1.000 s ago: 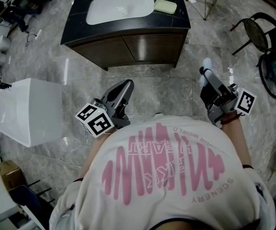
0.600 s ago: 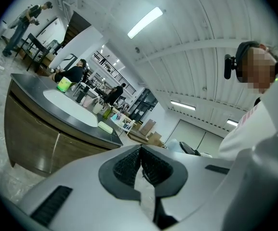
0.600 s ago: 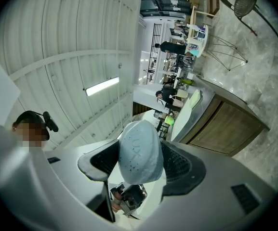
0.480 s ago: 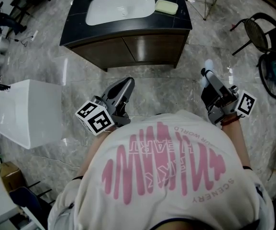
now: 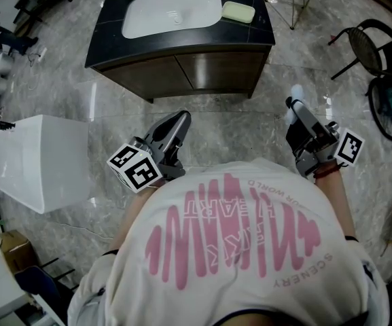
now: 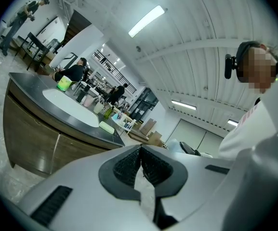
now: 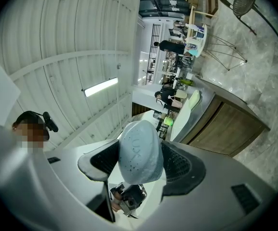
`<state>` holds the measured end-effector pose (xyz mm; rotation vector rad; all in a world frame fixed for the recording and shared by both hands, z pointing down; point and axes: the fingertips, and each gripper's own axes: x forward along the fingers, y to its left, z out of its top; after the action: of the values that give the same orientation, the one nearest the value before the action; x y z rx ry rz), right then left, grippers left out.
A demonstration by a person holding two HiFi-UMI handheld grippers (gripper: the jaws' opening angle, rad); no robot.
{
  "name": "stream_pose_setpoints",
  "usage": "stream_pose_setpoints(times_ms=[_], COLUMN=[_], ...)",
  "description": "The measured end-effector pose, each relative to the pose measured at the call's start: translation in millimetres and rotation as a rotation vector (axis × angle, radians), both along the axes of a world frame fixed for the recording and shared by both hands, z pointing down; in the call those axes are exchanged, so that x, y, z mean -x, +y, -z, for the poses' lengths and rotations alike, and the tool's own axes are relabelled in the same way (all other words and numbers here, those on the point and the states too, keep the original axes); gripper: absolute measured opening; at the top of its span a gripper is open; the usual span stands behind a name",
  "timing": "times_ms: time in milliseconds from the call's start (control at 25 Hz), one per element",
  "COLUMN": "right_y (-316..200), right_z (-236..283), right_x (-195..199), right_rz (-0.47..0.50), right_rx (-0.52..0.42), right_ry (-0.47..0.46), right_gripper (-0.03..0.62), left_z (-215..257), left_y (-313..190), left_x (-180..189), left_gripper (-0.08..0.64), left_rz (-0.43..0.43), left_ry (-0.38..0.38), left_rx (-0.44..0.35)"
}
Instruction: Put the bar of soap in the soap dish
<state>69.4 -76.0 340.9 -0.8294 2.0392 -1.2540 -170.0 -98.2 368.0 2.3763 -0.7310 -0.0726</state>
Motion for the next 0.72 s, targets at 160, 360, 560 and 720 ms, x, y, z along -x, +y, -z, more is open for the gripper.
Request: stream_pose_setpoints(times_ms=[160,360,560,720], right_y=[-8,-11,-20,-22], right_z=[-4,0,-5,-6], right_x=[-2,0,4,5], right_rz=[-0.007,-0.001,0.005,0.006], right_rx=[0.01,0.009,0.021,0.029], right_ry=[-0.001,0.002,0.002,0.004], right_gripper=[0.278,0.278,0.278,0.278], left_z=[-2,2,-1,-1], left_y=[-10,-12,-21,-22], left_x=[-2,0,1,3], left_gripper=[0.008,0.008,0.008,0.008], left_rz=[-0.007,-0.004,-0.003,-0.016], left_ry=[0.002,0.002,0.001,-0.008], left_rx=[-0.001,0.0,0.006,-0.002])
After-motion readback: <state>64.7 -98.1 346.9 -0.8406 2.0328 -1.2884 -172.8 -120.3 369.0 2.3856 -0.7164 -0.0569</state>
